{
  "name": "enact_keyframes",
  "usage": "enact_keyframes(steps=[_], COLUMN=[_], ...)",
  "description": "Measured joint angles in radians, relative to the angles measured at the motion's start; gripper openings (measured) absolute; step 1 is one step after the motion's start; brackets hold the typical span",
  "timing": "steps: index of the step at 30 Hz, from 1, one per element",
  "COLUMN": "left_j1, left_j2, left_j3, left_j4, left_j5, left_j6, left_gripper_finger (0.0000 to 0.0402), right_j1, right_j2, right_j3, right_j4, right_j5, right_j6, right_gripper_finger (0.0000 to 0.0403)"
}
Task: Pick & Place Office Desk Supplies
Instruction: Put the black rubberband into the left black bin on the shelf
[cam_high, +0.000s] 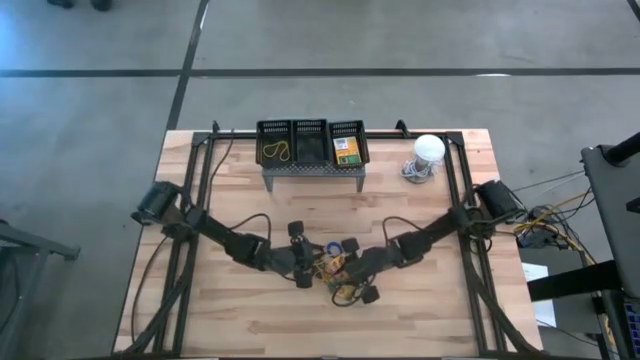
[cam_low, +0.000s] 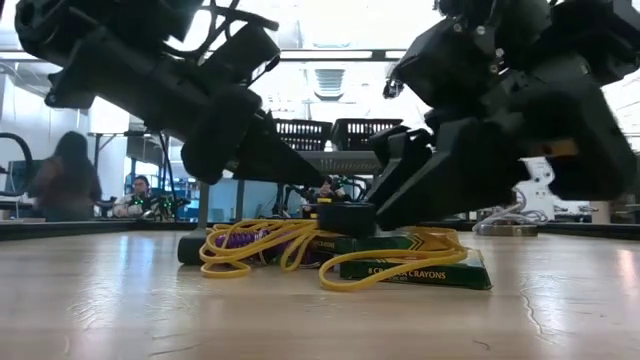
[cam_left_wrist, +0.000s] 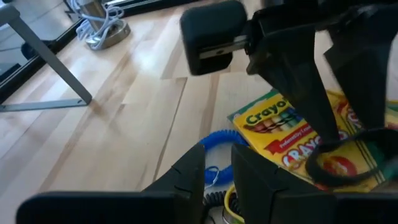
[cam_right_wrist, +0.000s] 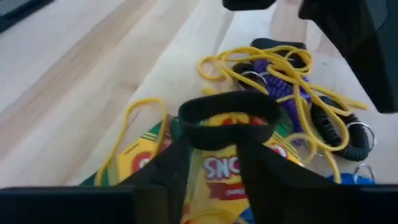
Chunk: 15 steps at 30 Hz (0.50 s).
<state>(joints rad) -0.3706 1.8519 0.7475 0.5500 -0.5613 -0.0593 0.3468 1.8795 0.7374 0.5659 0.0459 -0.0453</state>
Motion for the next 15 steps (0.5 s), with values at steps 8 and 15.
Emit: enact_keyframes(steps=[8, 15], left_j1=[0.0, -0.003], left_j2=[0.0, 0.0], left_j3=[0.0, 0.0], left_j4=[-0.018, -0.014], left_j5=[0.0, 0.074], left_j6=[0.0, -0.007], left_gripper_finger=[0.008, 0.008], right_j1=[-0.003, 0.001], right_j2=[-0.005, -0.05], right_j3=[0.001, -0.01], right_j4=[0.044, 0.002], right_j5=[0.069, 0.178], right_j6=[-0.001, 0.045], right_gripper_finger=[0.0014, 0.0008])
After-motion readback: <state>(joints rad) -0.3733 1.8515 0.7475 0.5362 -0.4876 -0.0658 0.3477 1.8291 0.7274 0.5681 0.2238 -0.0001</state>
